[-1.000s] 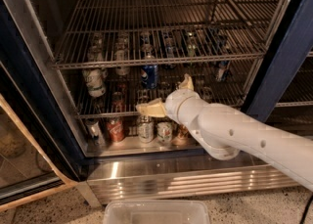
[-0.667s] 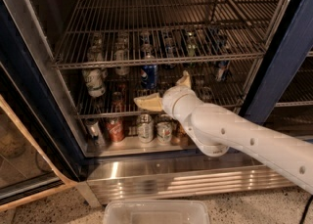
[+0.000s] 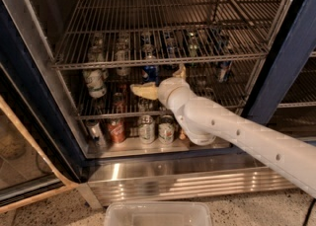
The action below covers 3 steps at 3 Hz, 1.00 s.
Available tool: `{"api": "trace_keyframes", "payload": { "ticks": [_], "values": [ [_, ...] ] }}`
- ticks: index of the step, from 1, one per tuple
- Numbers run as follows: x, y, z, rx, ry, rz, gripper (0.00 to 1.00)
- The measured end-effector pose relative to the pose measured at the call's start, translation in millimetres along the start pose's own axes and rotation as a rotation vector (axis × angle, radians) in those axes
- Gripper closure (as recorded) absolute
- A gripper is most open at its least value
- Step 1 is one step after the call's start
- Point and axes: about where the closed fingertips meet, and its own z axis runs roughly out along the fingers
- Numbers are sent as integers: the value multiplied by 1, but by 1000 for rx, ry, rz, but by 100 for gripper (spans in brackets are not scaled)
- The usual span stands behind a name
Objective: Pick pepsi can from middle shelf of fridge
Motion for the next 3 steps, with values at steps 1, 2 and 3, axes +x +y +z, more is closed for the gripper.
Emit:
{"api": "trace_keyframes", "payload": {
  "ticks": [1,2,3],
  "values": [
    [-6,7,24,-26,-16,22,0],
    [-9,15,40,-34,-29,38,0],
    [-11,21,50,-26,-35,40,0]
  ]
}}
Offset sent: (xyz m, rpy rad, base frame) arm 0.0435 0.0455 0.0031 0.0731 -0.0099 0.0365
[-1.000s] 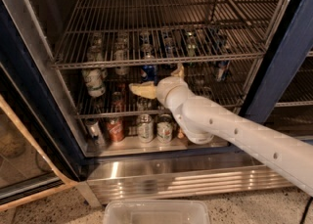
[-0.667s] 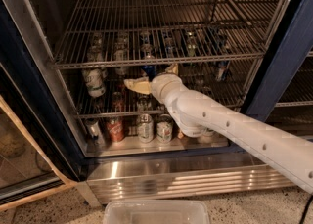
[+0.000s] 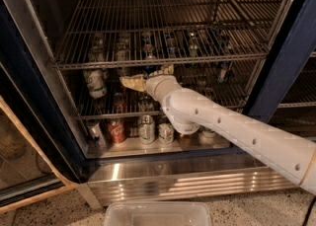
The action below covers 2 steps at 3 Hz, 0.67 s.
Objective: Pick pepsi can from middle shelf of fridge
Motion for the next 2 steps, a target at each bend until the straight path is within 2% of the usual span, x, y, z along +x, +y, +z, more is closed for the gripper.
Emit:
{"api": "trace_keyframes", "payload": {
  "ticks": [2],
  "values": [
    [9,2,8,68,22,-40,0]
  ]
}}
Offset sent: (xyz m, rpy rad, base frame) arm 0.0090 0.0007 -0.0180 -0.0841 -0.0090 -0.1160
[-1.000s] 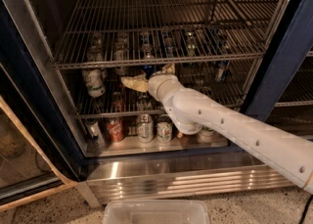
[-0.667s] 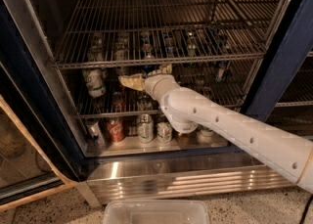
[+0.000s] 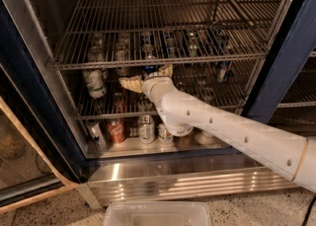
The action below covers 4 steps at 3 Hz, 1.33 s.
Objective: Pick pepsi can from middle shelf of fridge
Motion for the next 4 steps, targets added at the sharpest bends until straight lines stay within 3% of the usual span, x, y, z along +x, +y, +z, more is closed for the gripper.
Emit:
{"api": "trace_keyframes", "payload": {
  "ticks": [1,2,3,4],
  "values": [
    [6,-3,4,29,8,-11,4],
    [9,-6,9,51,11,-11,22],
    [10,-8,13,62,12,-11,33],
    [16,-13,15,95,35,-2,35]
  ]
}}
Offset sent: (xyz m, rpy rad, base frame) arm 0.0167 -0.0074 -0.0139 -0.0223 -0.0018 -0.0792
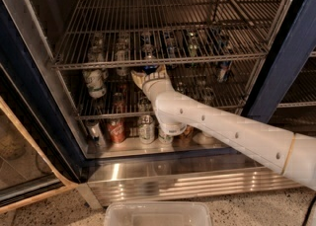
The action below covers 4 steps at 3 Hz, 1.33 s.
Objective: Pick pepsi can from middle shelf of fridge
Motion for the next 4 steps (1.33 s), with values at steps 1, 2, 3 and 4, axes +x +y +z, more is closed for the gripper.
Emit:
{"api": "trace_keyframes", "payload": {
  "ticks": [1,2,3,4],
  "values": [
    [0,0,0,0,0,0,54],
    [0,0,0,0,0,0,77],
    [-9,-5,-23,-9,-23,12,99],
    [-26,-9,-56,-13,-63,29,100]
  ]
}}
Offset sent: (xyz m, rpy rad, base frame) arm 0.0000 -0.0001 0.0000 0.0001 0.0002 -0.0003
